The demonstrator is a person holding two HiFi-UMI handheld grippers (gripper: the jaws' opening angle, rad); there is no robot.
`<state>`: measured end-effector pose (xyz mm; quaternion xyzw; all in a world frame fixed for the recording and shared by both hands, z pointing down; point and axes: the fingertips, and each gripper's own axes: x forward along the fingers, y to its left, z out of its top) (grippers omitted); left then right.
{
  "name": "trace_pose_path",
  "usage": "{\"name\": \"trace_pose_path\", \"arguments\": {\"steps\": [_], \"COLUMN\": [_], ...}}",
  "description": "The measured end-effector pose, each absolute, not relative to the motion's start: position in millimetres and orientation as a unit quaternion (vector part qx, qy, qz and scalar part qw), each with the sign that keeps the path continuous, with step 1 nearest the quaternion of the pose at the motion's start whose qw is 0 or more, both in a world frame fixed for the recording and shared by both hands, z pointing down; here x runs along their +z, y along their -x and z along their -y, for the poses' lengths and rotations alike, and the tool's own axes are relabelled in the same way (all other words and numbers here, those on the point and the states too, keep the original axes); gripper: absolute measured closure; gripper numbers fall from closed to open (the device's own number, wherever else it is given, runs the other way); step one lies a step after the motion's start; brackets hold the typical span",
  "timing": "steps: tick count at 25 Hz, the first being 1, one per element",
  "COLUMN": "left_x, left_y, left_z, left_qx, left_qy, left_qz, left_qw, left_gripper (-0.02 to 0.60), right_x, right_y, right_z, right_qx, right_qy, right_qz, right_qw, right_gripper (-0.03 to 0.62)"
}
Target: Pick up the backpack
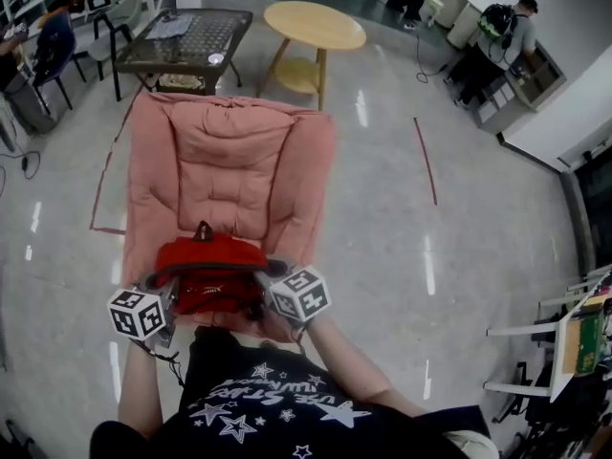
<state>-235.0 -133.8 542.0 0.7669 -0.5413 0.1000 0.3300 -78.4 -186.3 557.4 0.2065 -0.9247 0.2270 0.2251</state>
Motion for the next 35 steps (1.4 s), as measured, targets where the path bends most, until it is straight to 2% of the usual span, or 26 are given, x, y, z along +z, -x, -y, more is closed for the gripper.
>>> {"name": "trace_pose_path", "arguments": {"steps": [10, 17, 22, 35], "left_x": [460, 437, 436, 410], "left_y": [168, 131, 126, 106], "left_z": [45, -17, -61, -210], "left_qx": [0.062, 0.038, -0.018, -0.076], "left_qy": [-0.749, -0.737, -0.708, -0.684], "left_qz": [0.606, 0.626, 0.649, 0.686], "left_qw": [0.260, 0.251, 0.277, 0.234], "left_gripper": [0.574, 0.574, 0.574, 0.574], "right_x": [471, 443, 436, 398], "right_y": [25, -1, 6, 18], "right_z": [131, 87, 60, -64], "right_qx": [0.176, 0.172, 0.138, 0.147], "right_qy": [-0.165, -0.136, -0.093, -0.015], "right_qz": [0.960, 0.970, 0.978, 0.984], "right_qw": [0.143, 0.109, 0.124, 0.097], "right_gripper": [0.569, 0.569, 0.569, 0.569]}}
